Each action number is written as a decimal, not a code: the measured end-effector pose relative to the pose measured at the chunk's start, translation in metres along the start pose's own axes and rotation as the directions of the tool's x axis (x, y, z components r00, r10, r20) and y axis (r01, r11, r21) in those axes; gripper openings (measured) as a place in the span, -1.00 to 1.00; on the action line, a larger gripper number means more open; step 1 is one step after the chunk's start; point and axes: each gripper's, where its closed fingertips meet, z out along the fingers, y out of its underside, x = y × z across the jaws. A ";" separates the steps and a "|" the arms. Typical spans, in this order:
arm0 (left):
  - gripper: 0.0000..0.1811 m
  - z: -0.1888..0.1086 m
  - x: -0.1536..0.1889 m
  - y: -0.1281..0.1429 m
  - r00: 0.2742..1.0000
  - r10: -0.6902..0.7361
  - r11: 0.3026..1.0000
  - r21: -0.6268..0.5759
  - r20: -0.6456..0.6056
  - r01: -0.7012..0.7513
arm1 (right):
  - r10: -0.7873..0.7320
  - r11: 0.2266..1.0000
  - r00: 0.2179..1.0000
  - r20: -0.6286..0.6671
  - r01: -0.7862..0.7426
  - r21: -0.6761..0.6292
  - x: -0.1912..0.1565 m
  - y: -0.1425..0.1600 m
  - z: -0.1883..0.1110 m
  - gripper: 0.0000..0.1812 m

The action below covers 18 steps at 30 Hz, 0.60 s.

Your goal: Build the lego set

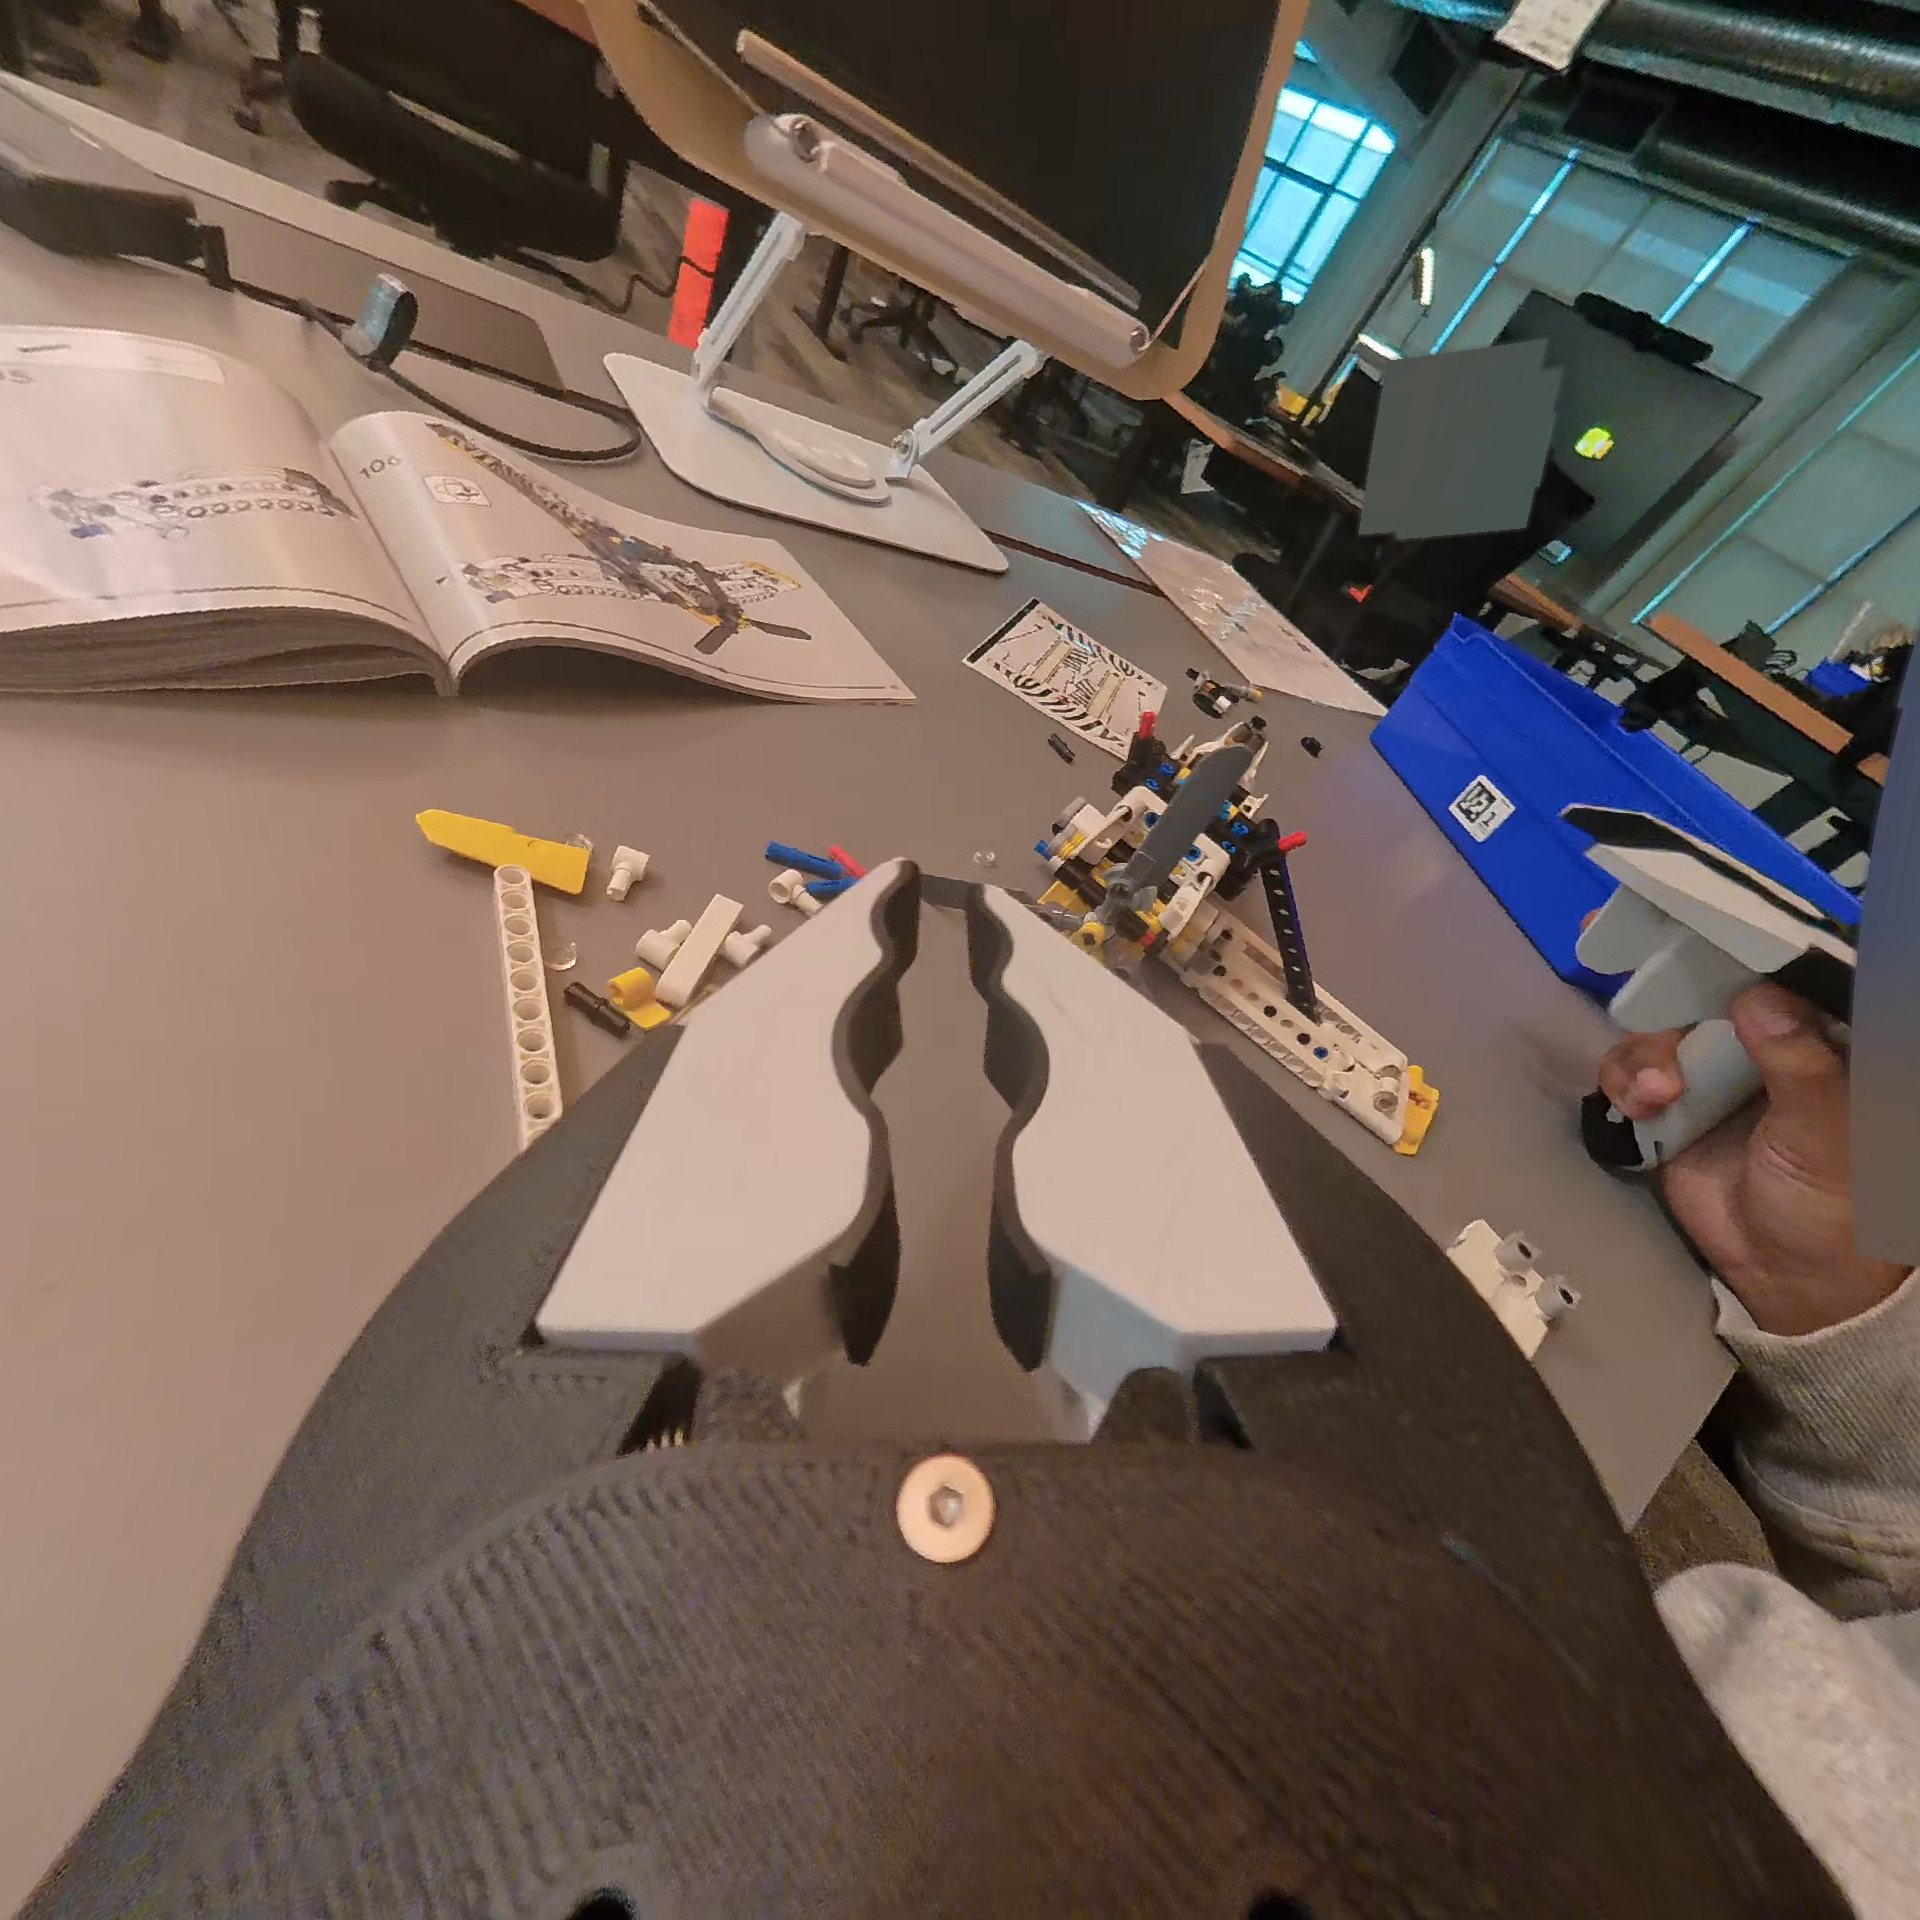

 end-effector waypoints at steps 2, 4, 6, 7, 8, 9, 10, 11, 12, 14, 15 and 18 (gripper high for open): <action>-1.00 -0.001 0.006 -0.001 0.999 0.022 1.000 0.009 -0.030 -0.022 | -0.014 1.000 1.000 -0.002 0.014 -0.010 -0.001 0.002 0.001 -0.72; -1.00 -0.002 0.012 -0.002 0.998 0.048 0.999 0.024 -0.051 -0.047 | -0.022 1.000 1.000 -0.002 0.022 -0.022 -0.001 0.003 0.003 -0.72; -1.00 -0.002 0.014 -0.003 0.996 0.064 0.998 0.028 -0.053 -0.063 | -0.029 0.999 1.000 -0.002 0.029 -0.028 -0.002 0.005 0.004 -0.72; -1.00 -0.002 0.014 -0.003 0.996 0.062 0.998 0.027 -0.057 -0.060 | -0.031 0.999 1.000 -0.002 0.031 -0.029 -0.002 0.005 0.004 -0.73; -1.00 -0.001 0.012 -0.003 0.997 0.053 0.998 0.022 -0.054 -0.051 | -0.033 0.999 0.999 -0.001 0.033 -0.030 -0.002 0.005 0.004 -0.73; -1.00 0.000 0.007 -0.003 0.998 0.042 0.999 0.016 -0.039 -0.041 | -0.033 0.999 0.999 -0.001 0.033 -0.029 -0.002 0.005 0.004 -0.73; -1.00 0.001 -0.001 -0.005 0.999 0.035 0.999 0.011 -0.004 -0.035 | -0.033 0.999 0.999 0.000 0.033 -0.028 -0.002 0.005 0.004 -0.73; -1.00 0.003 -0.010 -0.005 0.999 0.036 0.999 -0.006 0.038 -0.036 | -0.032 0.999 0.999 0.001 0.032 -0.027 -0.002 0.005 0.004 -0.73; -0.99 0.005 -0.017 -0.003 0.996 0.052 0.998 -0.042 0.078 -0.049 | -0.032 0.999 0.999 0.002 0.032 -0.027 -0.002 0.005 0.004 -0.73; -0.97 0.012 -0.029 0.003 0.982 0.125 0.986 -0.130 0.143 -0.106 | -0.034 0.999 0.999 0.003 0.034 -0.026 -0.002 0.005 0.005 -0.74; -0.94 0.017 -0.035 0.005 0.970 0.172 0.974 -0.176 0.170 -0.142 | -0.037 0.999 0.999 0.003 0.037 -0.025 -0.002 0.005 0.005 -0.74; -0.92 0.030 -0.052 0.004 0.931 0.304 0.927 -0.286 0.203 -0.241 | -0.045 0.999 0.999 0.004 0.045 -0.024 -0.003 0.006 0.005 -0.75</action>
